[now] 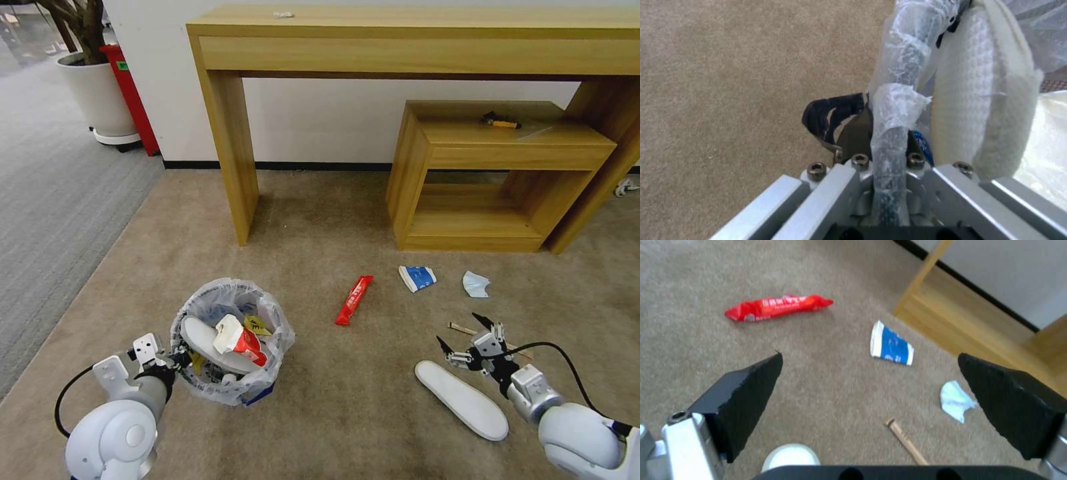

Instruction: Pick up the trash bin and place the garbage on the floor into it.

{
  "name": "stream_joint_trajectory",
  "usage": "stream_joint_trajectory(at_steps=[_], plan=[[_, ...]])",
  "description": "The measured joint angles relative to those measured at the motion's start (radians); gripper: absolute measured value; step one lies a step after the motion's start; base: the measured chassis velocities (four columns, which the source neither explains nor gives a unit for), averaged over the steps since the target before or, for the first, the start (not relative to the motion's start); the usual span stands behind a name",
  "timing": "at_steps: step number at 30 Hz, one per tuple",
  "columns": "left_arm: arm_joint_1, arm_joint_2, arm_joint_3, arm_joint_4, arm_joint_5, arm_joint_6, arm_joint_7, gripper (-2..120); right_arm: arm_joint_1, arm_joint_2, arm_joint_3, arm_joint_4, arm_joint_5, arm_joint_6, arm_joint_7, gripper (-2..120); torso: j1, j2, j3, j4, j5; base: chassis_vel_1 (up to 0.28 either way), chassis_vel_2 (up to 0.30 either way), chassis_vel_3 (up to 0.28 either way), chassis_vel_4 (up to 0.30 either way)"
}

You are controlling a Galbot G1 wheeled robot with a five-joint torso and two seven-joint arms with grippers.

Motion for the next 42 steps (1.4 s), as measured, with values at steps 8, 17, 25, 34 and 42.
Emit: stream_joint_trajectory(at_steps=[8,17,25,34,42], plan=[[-0.016,-0.008,0.010,0.036,0.010,-0.003,0.004,0,0.002,0.083,-0.030,-0.106,0.062,-0.060,0.002,100,0.000,0.000,0.000,0.0000,0.0000,0.000,0.000,0.000,0.000],[-0.041,-0.020,0.022,0.086,0.024,-0.006,0.014,0,0.004,0.162,-0.093,-0.226,0.079,-0.090,-0.013,99,0.000,0.000,0.000,-0.0004,-0.0002,0.000,0.000,0.000,0.000],[-0.103,-0.021,0.025,0.147,0.017,-0.006,0.015,0,0.076,0.216,-0.244,-0.279,0.111,-0.161,0.002,100,0.000,0.000,0.000,-0.0003,-0.0002,0.000,0.000,0.000,0.000],[-0.137,-0.018,0.024,0.175,0.009,-0.008,0.014,0,0.043,0.219,-0.271,-0.320,0.078,-0.180,0.016,100,0.000,0.000,0.000,-0.0004,-0.0001,0.000,0.000,0.000,0.000],[-0.137,-0.016,0.019,0.174,0.004,-0.011,0.018,0,-0.001,0.209,-0.235,-0.361,0.032,-0.219,0.047,99,0.000,0.000,0.000,-0.0003,-0.0002,0.000,0.000,0.000,0.000]])
